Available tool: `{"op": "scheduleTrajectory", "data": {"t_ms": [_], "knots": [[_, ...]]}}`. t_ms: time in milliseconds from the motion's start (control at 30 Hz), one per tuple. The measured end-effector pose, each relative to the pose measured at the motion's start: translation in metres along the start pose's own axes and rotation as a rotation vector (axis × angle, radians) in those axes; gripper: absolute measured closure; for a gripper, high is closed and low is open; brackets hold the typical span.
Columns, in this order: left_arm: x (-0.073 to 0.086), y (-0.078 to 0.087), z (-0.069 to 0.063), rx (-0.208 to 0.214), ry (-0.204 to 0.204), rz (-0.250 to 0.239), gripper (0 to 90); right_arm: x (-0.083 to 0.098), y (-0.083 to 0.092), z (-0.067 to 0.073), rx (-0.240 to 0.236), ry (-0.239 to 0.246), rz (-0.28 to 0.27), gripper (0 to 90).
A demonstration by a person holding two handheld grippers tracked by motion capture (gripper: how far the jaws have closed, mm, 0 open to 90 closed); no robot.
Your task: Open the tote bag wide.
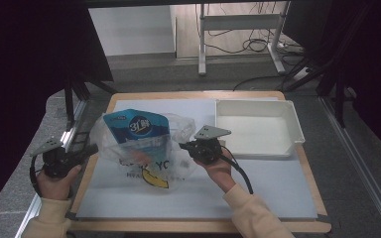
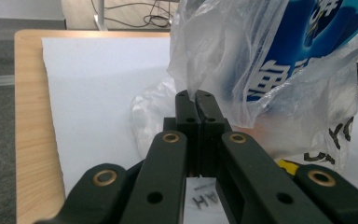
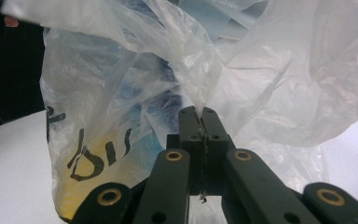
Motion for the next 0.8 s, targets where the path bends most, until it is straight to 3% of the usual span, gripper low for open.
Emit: {"op": "scheduleTrajectory", "data": {"t_ms": [800], "knots": [[0.022, -0.008, 0.005, 0.002, 0.027, 0.046, 90.0, 0.030, -0.009, 0.003, -0.010, -0.007, 0.067, 89.1]]}}
Point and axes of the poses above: each handheld gripper's, and its own axes: y roughly backward along the jaws, x roughly out of its underside, z roughly to its left, the point moved 7 cm from there along -y, roughly forward along the jaws, and after that the axes turned 11 degrees about x, right-handed, at the moved point
